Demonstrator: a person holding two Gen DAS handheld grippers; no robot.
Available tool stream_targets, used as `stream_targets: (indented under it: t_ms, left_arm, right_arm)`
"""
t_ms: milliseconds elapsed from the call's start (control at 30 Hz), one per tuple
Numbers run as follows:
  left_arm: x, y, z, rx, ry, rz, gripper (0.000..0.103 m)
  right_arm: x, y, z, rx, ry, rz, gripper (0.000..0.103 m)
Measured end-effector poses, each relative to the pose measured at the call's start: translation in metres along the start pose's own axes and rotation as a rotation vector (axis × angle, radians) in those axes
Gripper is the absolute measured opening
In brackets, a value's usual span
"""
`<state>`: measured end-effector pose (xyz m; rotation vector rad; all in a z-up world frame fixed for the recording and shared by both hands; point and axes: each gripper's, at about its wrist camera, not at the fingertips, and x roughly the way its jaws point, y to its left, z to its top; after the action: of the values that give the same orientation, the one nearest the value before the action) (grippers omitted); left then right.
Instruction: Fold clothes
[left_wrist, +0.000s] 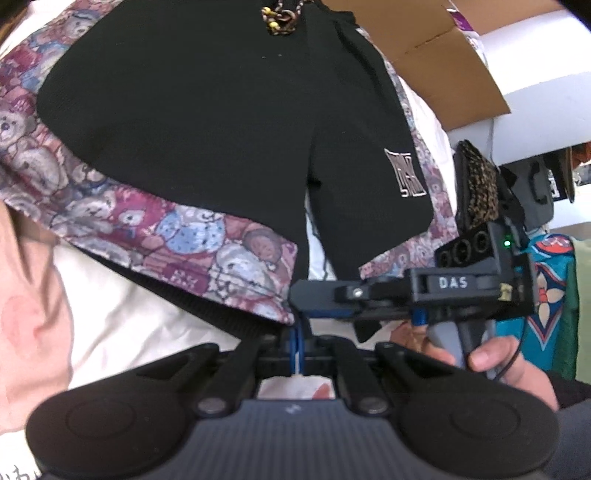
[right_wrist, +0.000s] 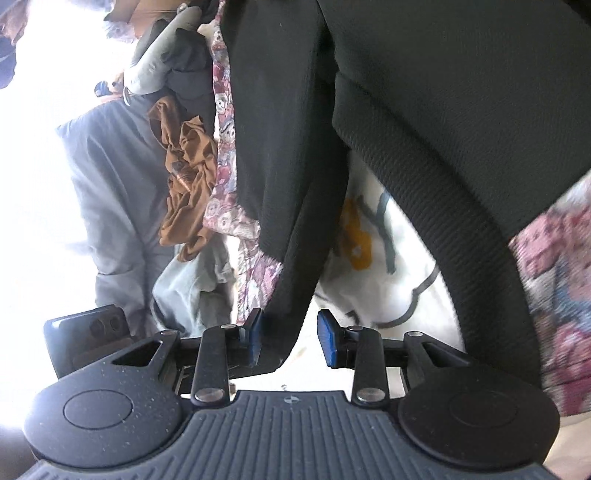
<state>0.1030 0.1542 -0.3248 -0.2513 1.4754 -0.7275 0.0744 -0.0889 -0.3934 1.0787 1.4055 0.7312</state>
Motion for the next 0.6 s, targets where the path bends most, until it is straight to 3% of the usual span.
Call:
stream_targets:
  t_ms: [200,333,400,600]
  left_arm:
    - [0.001,0.000,-0.002,-0.007,0.005,-0.023,0.001]
    - [-0.001,-0.002,-0.002,0.002,0.010,-0.020,0.001]
    - [-0.002,-0.001,-0.001,0.011,0.022,-0.013,0.001]
    - [-0.014,0.006,0.005,0.047,0.049,0.058,0.009]
  right_arm:
    - [0.008,-0.008,-0.001,0.071,0.020,0.092,0.032]
    - [0.011,-0.011,-0.001,0.095,0.018,0.125,0.011]
    - [0.011,-0.009,-0.001,0.085,0.015,0.112,0.002]
    - [0.007,-0.007,0.002,0.034,0.010,0.020,0.001]
